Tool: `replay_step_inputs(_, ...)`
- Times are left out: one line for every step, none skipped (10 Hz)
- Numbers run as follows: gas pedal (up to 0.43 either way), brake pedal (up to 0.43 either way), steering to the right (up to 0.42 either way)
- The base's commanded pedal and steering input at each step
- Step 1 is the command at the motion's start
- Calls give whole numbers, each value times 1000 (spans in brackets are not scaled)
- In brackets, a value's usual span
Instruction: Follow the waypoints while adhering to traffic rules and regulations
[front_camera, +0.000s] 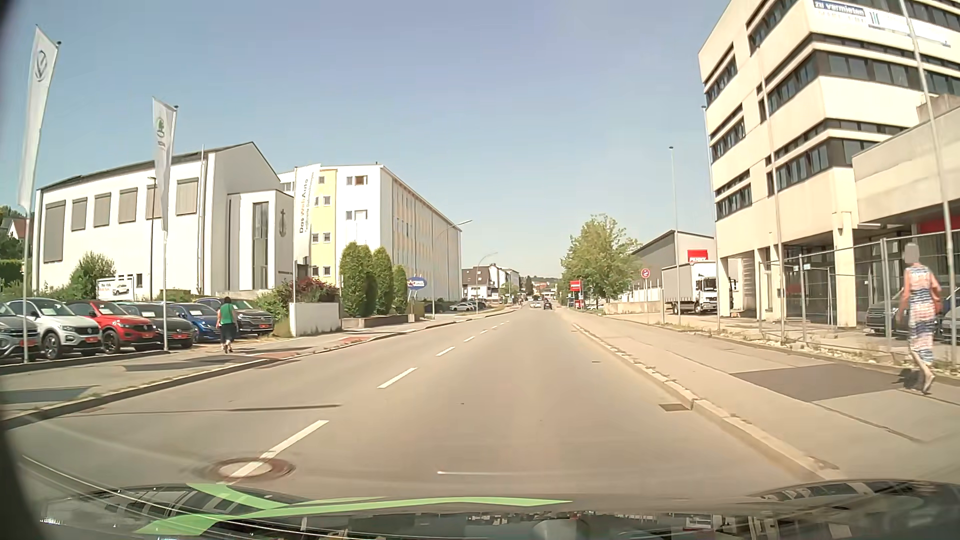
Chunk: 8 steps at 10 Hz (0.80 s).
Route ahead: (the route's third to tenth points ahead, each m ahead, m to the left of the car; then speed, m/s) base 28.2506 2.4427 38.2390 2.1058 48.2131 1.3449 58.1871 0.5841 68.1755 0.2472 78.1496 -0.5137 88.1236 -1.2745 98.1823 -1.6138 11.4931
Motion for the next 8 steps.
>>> replay_step_inputs(0, 0, 12)
replay_step_inputs(0, 0, 9)
replay_step_inputs(0, 0, 9)
replay_step_inputs(0, 0, 9)
replay_step_inputs(0, 0, 9)
replay_step_inputs(0, 0, 8)
replay_step_inputs(0, 0, 8)
replay_step_inputs(0, 0, 7)
